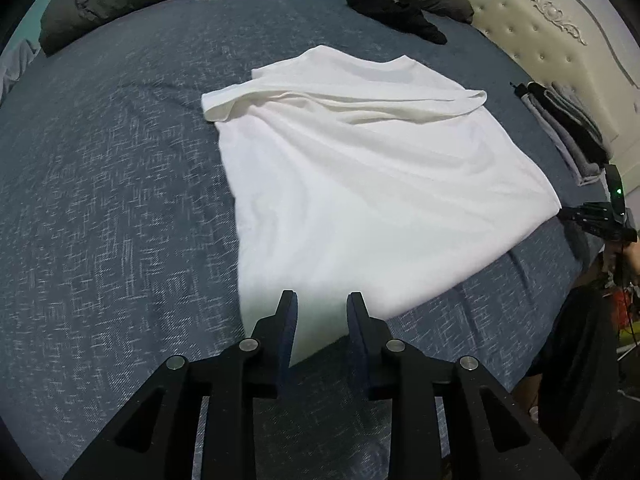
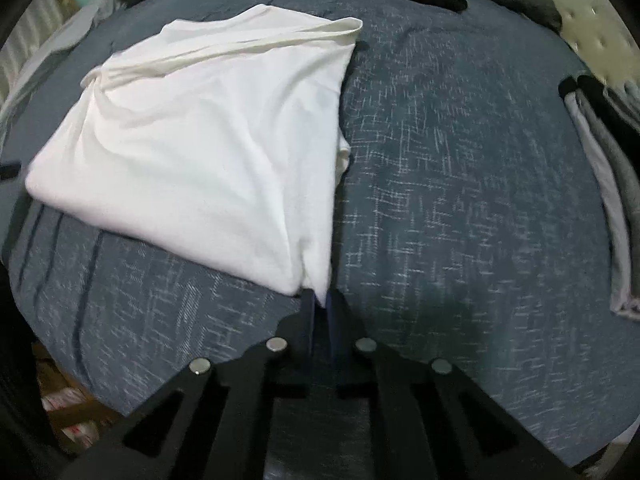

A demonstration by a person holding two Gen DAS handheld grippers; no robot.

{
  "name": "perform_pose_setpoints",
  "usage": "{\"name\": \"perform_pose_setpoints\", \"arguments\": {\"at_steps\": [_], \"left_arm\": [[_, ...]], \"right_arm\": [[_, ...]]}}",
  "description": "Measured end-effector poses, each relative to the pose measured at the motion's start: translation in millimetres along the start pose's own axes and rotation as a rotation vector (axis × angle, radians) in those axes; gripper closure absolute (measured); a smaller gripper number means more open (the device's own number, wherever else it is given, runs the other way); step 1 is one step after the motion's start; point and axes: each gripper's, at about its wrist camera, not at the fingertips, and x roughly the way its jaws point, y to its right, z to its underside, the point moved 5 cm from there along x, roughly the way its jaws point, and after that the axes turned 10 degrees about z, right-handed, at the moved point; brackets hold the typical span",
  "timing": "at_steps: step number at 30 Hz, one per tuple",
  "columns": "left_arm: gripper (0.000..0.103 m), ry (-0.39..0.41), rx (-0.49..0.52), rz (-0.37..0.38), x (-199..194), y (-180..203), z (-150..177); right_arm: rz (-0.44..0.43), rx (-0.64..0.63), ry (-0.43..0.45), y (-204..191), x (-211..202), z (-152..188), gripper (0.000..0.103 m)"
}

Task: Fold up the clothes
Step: 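Grasp the folded shirt edge with both grippers and lift it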

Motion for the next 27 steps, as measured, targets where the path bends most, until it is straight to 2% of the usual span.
{"name": "perform_pose_setpoints", "arguments": {"at_steps": [5, 10, 12, 16, 18, 20, 22, 27], "left_arm": [[0.075, 0.012, -0.022, 0.012, 4.9, -2.5, -1.8], [0.074, 0.074, -0.089, 0.028, -3.3, -14.5, -5.8], [0.064, 0.101, -0.105, 0.022, -5.2, -20.3, -9.3], [0.061, 0.157, -0.17, 0.035, -7.0, -38.0, -18.3], [0.061, 0.186, -0.21, 0.042, -5.7, -48.9, -25.1], [0.061, 0.208, -0.246, 0.056, -0.4, -58.5, -34.2], [0.061, 0.212, -0.263, 0.064, 8.5, -64.6, -43.5], [0.061, 0.195, -0.267, 0.058, 34.4, -76.1, -73.4]], "right_arm": [[-0.019, 0.015, 0.019, 13.3, -11.9, -2.0, 0.099], [-0.042, -0.003, -0.015, 18.2, -4.6, 2.3, 0.099], [-0.04, 0.021, -0.029, 23.0, -1.9, 4.6, 0.099], [-0.01, 0.072, -0.016, 37.3, -12.2, -1.5, 0.098], [0.0, 0.11, 0.02, 46.2, -23.6, -12.9, 0.097], [0.001, 0.146, 0.07, 51.4, -35.8, -28.5, 0.089], [-0.007, 0.158, 0.103, 44.3, -42.1, -50.0, 0.077], [-0.064, 0.145, 0.12, 15.1, -28.8, -96.6, 0.075]]}}
